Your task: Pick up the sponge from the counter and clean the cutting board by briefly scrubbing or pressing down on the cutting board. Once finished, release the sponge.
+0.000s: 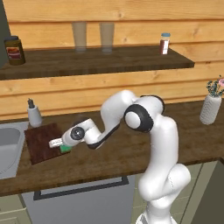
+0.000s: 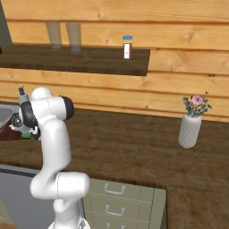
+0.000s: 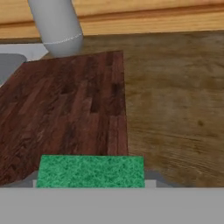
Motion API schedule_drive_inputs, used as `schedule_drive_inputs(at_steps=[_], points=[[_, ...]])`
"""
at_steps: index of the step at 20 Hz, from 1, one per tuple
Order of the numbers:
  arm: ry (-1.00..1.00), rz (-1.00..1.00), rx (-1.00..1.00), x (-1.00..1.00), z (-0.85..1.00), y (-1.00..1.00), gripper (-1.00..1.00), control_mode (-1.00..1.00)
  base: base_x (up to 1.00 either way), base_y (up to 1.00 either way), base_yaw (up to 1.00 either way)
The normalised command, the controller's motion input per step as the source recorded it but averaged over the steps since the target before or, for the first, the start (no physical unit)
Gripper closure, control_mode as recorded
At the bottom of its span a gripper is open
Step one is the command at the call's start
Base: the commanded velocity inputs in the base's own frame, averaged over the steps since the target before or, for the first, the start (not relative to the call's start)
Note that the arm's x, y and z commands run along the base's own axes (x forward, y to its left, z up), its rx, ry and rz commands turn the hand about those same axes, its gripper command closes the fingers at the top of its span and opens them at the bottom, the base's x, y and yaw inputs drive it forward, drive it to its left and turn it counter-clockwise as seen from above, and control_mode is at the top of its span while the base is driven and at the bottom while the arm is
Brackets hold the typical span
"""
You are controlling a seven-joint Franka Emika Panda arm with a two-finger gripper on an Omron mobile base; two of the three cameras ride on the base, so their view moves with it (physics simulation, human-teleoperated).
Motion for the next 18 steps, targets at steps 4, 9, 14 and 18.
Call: schedule_drive_inputs(at_steps=[4, 9, 14, 18], points=[[0.00, -0.02, 0.00, 0.67, 0.01, 0.00, 1.00, -1.00, 0.00, 0.00, 0.00], [0.03, 0.00, -0.01, 0.57, 0.03, 0.00, 1.00, -1.00, 0.00, 0.00, 0.00], [0.00, -0.03, -0.06, 0.87, 0.00, 0.12, 1.00, -1.00, 0.00, 0.00, 0.00], [0.00, -0.05, -0.07, 0.81, 0.00, 0.31, 1.00, -1.00, 0.00, 0.00, 0.00]])
